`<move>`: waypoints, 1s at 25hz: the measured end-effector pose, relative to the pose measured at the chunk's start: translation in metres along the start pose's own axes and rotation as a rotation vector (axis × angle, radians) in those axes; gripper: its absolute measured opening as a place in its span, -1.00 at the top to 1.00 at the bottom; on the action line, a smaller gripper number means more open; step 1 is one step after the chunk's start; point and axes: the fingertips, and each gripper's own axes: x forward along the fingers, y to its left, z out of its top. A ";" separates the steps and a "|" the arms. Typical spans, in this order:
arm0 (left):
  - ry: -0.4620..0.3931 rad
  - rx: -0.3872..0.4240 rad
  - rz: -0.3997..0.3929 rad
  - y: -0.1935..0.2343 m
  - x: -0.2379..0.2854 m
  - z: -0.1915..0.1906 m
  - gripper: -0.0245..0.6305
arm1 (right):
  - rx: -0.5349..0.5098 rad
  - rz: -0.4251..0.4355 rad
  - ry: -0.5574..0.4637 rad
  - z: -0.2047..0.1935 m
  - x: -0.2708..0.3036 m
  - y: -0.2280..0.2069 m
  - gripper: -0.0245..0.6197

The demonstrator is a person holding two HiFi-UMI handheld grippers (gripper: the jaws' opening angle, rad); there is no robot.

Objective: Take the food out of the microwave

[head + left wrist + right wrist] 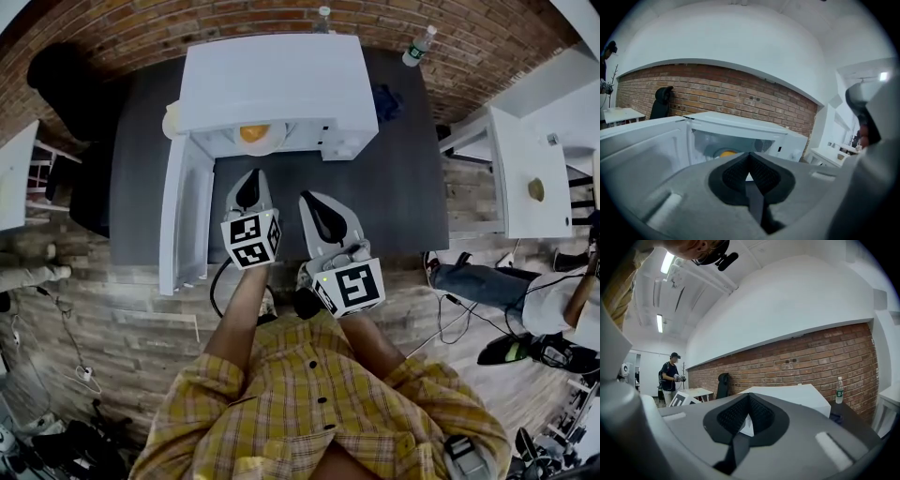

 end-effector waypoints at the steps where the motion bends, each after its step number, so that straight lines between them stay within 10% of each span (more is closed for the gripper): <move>1: 0.014 -0.010 0.002 0.003 0.005 -0.005 0.93 | 0.000 0.000 0.002 -0.001 0.002 -0.001 0.92; 11: 0.089 -0.119 -0.015 0.025 0.049 -0.047 0.72 | -0.011 0.000 0.027 -0.010 0.012 -0.007 0.92; 20: 0.106 -0.758 -0.119 0.047 0.080 -0.079 0.58 | -0.014 -0.002 0.044 -0.014 0.012 -0.011 0.92; 25: 0.114 -0.931 -0.156 0.055 0.097 -0.097 0.56 | -0.010 -0.006 0.048 -0.016 0.014 -0.012 0.92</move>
